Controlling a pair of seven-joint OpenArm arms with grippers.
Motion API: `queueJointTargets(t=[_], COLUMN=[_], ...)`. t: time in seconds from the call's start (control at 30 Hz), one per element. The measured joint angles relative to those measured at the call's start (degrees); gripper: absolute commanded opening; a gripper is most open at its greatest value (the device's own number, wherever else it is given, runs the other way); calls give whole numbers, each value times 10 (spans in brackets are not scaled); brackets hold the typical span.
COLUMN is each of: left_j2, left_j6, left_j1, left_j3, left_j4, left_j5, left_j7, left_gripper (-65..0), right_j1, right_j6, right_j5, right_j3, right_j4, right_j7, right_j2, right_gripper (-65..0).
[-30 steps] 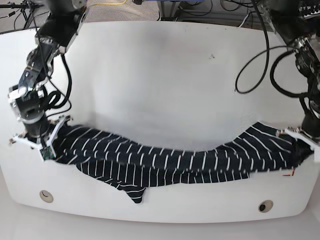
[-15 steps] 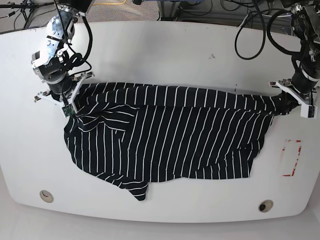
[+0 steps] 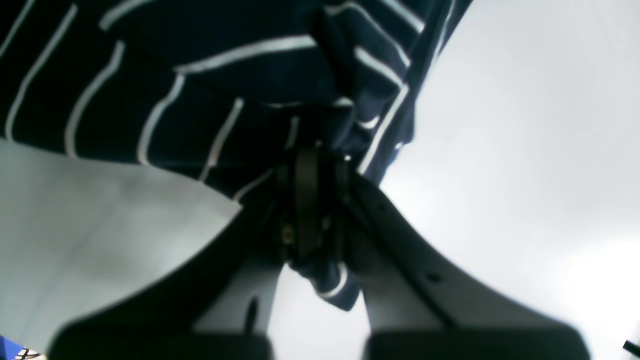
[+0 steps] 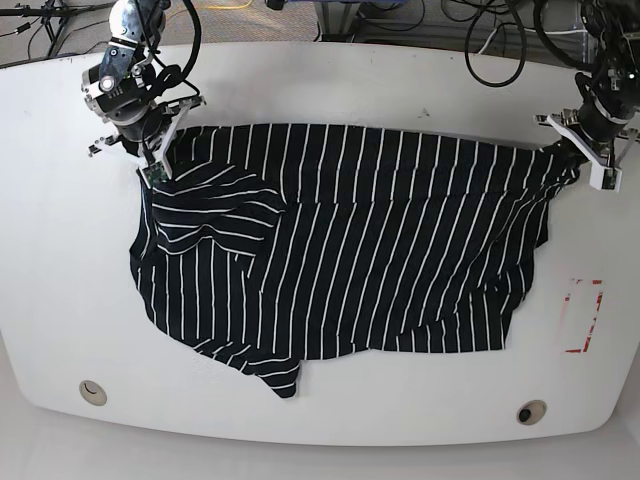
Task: Fold the T-shirt properly
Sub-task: 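Lay the shirt flat by lowering both grippers while pulling it taut, then open both grippers and release the shirt edges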
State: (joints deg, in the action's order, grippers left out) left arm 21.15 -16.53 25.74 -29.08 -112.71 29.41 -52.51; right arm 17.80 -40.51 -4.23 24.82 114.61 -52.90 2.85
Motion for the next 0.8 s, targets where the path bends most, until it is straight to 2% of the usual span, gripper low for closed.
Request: queueJointTargets(t=[0.2,0.47,0.8], left_j2=[-2,-2,-9], left_j6=[-2,-83,-130], left_j1=[0,1,1], left_j3=[0,0,-1], left_j4=[14,60,70], left_j5=[-38,-87,-145], left_j7=[3,4,7], left_gripper=[-650,-650,-650], right_j1=[33,48,70], right_j6=[0,0,0], right_j5=[2,2,2], right_j3=[0,0,0], right_j4=[0,-19,-31], right_j7=[2,2,4], right_j2=[0,0,3], right_gripper=[-644,-644,-640])
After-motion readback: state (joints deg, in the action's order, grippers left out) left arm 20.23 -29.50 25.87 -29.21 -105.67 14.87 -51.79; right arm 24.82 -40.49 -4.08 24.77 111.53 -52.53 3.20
